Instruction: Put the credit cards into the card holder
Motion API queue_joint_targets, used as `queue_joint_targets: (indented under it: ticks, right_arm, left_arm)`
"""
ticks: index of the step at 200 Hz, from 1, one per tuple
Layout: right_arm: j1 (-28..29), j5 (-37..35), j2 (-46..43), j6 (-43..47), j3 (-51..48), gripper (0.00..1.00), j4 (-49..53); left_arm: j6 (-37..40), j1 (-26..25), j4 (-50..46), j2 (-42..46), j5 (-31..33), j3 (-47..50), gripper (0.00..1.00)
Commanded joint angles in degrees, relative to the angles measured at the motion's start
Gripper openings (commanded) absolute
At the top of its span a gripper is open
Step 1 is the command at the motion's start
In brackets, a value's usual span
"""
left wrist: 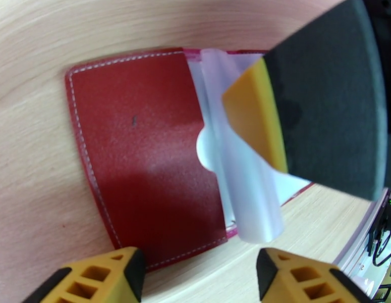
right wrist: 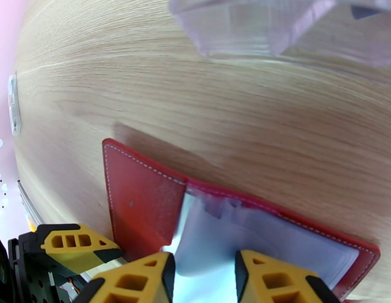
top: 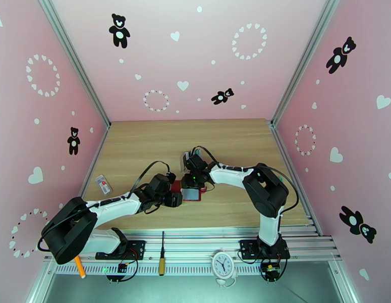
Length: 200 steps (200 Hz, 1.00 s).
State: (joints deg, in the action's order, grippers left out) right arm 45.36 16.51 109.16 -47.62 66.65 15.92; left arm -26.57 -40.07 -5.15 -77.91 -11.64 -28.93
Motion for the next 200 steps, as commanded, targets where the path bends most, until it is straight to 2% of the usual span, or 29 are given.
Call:
queue_joint_targets:
  ticks: [1,112,166,200]
  right_arm:
    - [0.9,1.4,1.2,-0.8,1.8,0.39,-0.2]
    - [1.7,2.0,1.6,-1.3,4.6,0.39,0.0]
    - [1.8,2.4,1.9,-1.2,5.4,0.39,0.0]
    - [1.9,2.6,1.7,-1.0,5.6,0.39,0.1]
  left_arm:
    - [0.8,-0.6,-0.2,-0.5,-0.6,-0.7,0.67]
    - [1.0,-0.8,-1.3,-1.0,1.4,-1.3,0.70]
    - [1.2,-0.9,-1.7,-1.3,2.3,-1.4,0.67]
    - [1.3,-1.0,-2.2,-2.0,3.0,-1.9,0.57]
